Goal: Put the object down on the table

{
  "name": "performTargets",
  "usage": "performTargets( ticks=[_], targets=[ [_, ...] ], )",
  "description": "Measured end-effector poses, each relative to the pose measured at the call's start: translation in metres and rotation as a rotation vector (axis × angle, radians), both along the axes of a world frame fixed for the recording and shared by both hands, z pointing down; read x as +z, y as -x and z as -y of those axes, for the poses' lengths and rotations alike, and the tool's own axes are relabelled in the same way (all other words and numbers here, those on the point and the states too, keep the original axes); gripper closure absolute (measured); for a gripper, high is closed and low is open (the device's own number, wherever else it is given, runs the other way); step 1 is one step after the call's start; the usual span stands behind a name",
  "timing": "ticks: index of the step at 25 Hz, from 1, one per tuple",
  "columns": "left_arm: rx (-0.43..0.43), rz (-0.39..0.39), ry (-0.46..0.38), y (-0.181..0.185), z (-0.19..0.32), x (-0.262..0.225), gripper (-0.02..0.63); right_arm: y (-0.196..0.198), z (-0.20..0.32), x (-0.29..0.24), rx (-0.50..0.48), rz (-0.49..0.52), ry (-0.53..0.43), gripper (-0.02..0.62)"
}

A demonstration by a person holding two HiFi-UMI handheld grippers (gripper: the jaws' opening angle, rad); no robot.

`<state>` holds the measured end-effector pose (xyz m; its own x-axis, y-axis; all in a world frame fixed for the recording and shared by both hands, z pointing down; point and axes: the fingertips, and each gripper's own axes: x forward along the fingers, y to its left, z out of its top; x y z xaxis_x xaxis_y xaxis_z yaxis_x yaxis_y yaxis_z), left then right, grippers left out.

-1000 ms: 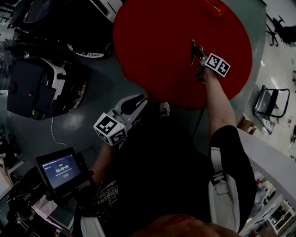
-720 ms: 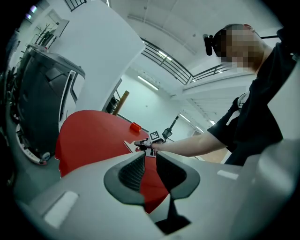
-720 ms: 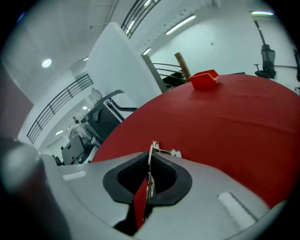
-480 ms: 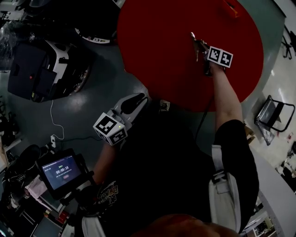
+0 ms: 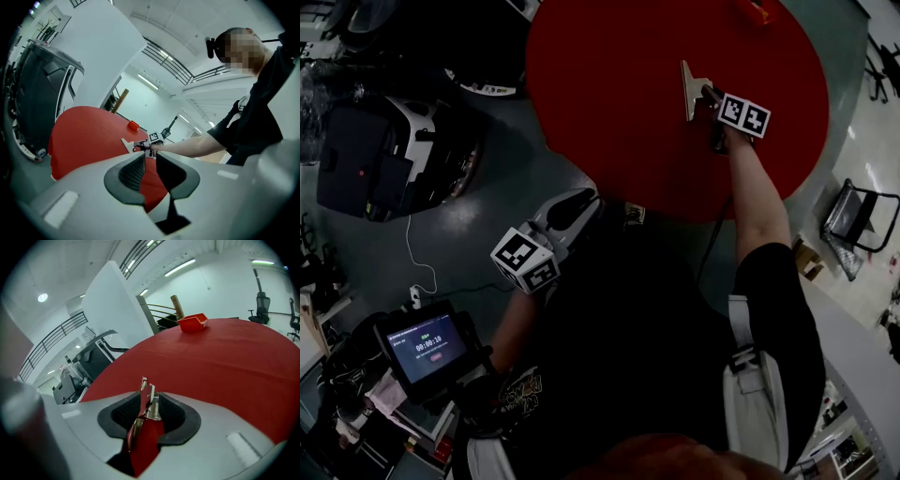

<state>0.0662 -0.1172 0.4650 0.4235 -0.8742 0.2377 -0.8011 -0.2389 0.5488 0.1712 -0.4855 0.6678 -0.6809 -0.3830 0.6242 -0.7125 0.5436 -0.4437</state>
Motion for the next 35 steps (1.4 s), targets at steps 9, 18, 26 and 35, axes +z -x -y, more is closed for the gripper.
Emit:
performTargets(
  ticks=[9,18,26,35],
  targets=[
    [0.083,-0.029,-0.033,-0.014,0.009,-0.012,0.534,-0.064,-0.026,-0.047,0.134,0.124,-0.071,0.489],
    [0.171,-0.083,-0.102,0.034,0.0,-0.028,0.535,-0.003,-0.159,-0.182,0.146,0.326,-0.24,0.529],
    [0.288,-0.157,-0.144,0.047,-0.029,-0.036,0.535,0.076,-0.348,-0.255,-0.029,0.405,-0.259,0.549],
    [0.454,-0.241,-0.128,0.013,-0.099,-0.039,0.535,0.059,-0.476,-0.293,0.106,0.437,-0.365,0.554]
  ],
)
